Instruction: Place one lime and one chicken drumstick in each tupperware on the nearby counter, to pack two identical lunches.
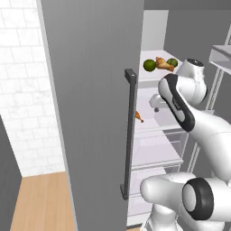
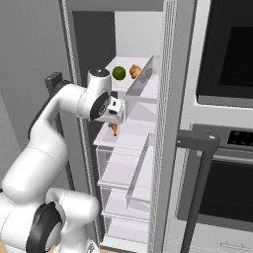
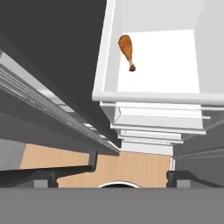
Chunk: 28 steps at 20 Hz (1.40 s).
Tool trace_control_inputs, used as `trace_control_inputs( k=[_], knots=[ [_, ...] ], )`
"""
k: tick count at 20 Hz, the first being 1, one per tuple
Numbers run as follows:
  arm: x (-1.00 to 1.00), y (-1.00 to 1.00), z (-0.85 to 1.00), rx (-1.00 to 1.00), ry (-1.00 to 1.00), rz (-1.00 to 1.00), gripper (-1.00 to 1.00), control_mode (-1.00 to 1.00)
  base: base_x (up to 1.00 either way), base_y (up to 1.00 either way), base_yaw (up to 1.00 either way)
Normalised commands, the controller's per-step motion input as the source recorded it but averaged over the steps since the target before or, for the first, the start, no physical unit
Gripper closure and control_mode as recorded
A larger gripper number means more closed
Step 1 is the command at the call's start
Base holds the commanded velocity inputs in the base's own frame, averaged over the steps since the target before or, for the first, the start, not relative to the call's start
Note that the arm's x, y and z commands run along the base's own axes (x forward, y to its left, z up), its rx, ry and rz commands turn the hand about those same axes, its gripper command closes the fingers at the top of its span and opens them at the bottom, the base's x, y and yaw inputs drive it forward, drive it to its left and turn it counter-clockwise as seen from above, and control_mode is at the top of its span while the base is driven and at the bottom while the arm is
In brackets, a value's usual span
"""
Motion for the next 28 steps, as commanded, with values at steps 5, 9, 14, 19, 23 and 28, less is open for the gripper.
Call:
trace_control_inputs(
  k=[5,9,14,19,23,28],
  knots=[
    [0.34,0.00,-0.59,0.00,-0.15,0.40,-1.00,-1.00,0.00,0.00,0.00],
    [0.28,-0.02,-0.39,0.00,-0.18,0.36,-1.00,-1.00,0.00,0.00,0.00],
    [0.16,-0.05,-0.16,0.00,-0.10,0.13,-1.00,-1.00,0.00,0.00,0.00],
    [0.41,0.00,-0.17,0.00,-0.02,-0.01,-1.00,-1.00,0.00,0.00,0.00],
    [0.43,-0.04,-0.13,-0.01,-0.02,0.00,-1.00,-1.00,0.00,0.00,0.00],
    [0.26,-0.26,-0.16,0.00,-0.11,0.11,-1.00,-1.00,0.00,0.00,0.00]
  ],
)
